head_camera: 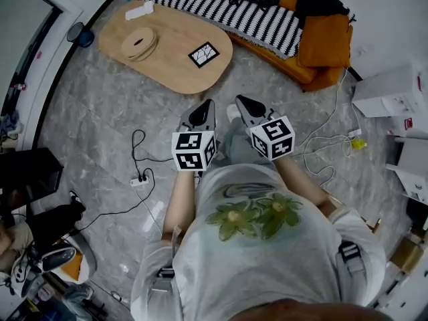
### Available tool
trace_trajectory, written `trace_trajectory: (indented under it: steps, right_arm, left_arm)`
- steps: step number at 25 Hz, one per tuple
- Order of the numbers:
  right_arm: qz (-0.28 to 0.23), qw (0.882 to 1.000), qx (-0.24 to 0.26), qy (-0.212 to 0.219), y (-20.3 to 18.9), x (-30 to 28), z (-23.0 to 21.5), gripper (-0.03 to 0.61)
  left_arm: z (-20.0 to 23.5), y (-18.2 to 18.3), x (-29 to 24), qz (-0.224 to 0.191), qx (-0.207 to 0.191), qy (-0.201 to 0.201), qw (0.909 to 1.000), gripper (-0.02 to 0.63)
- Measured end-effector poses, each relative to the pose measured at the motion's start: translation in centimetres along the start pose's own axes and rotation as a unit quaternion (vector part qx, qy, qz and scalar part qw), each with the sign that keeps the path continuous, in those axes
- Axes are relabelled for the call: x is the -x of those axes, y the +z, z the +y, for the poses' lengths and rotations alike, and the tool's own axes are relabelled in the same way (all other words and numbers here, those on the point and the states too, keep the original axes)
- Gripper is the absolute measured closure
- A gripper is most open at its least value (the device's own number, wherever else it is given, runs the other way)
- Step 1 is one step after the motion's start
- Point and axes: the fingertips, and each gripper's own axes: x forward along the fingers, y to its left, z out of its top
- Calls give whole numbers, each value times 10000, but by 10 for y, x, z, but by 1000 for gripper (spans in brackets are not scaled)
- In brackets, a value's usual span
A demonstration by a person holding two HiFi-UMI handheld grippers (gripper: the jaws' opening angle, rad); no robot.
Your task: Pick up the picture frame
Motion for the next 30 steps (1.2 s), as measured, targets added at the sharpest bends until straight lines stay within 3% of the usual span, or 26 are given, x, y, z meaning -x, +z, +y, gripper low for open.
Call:
trace_trajectory:
  steps: [5,14,21,30]
  right_arm:
    - [281,9995,-12,145,-5,-30,-23,572]
    - [362,9984,91,435,31,-96,-80,572]
    - [429,9961,248,732,53,-138,-119,572]
    - [700,9905,442,1098,58,-193,-152,572]
  left_arm:
    - [12,4,-37,194,71,34,9998,597]
    - [45,40,-108,175,220,305,9991,597]
    - [69,59,-153,99,440,724,9964,597]
    - [102,53,-203,156,866,1249,9883,597]
